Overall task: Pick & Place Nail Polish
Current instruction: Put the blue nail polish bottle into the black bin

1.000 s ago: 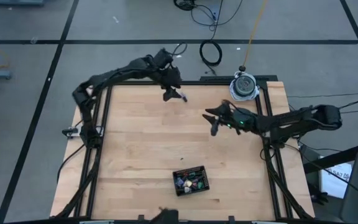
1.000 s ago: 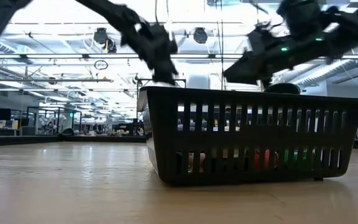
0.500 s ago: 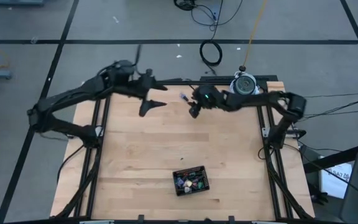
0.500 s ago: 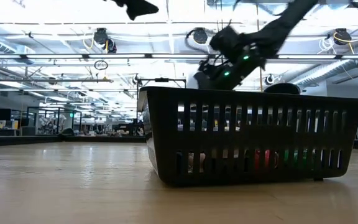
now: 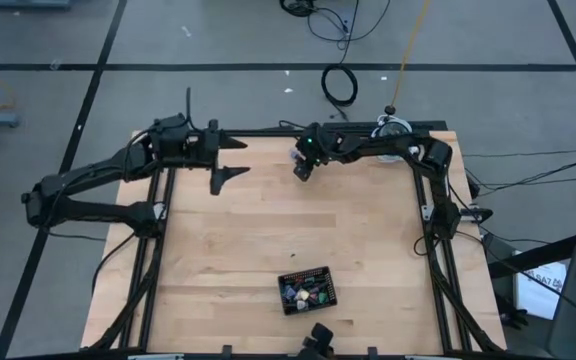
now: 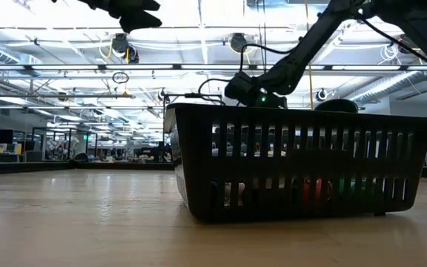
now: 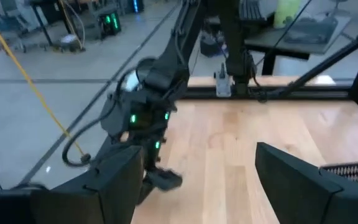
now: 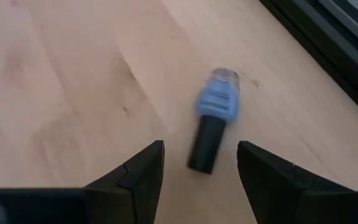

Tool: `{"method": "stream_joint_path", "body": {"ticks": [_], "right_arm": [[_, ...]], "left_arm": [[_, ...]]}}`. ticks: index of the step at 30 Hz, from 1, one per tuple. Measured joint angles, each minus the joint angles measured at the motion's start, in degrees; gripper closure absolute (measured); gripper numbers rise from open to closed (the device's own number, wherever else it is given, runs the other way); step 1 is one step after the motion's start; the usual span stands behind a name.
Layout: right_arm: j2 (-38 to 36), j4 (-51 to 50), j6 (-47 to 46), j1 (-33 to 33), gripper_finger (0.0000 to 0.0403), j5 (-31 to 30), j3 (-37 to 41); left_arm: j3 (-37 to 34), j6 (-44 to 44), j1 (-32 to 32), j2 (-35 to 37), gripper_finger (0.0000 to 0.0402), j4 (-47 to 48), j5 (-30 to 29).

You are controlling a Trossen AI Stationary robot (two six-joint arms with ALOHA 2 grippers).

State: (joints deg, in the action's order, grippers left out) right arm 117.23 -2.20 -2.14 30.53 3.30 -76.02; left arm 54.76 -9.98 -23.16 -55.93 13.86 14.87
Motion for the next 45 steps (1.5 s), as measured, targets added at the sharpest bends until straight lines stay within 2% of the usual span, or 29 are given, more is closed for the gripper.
{"method": "stream_joint_path", "body": {"ticks": [14,23,29,36,45], "right_arm": [[0.76,-2.87,1.36,1.68,0.0218,1.43,-0.07],[0.72,-2.31,4.75,1.37,0.0255,1.47,-0.05],[1.66,-1.52,2.42,1.24,0.0272,1.38,-0.07],[1.72,-2.17,-0.96,0.98,0.0259,0.99,-0.84],[1.77,-2.48,3.79,0.89,0.0237,1.53,-2.57]], "left_arm": [[-1.01,-1.49,-0.04,0.45,0.0101,-2.5,-0.04],[-1.01,0.11,-0.04,0.45,0.0101,-3.26,-0.02],[-1.01,0.98,-0.04,0.45,0.0101,-3.25,-0.02],[-1.01,1.05,-0.04,0.45,0.0101,-3.32,-0.02],[-0.98,0.91,-0.04,0.45,0.0101,-3.41,-0.03]]}}
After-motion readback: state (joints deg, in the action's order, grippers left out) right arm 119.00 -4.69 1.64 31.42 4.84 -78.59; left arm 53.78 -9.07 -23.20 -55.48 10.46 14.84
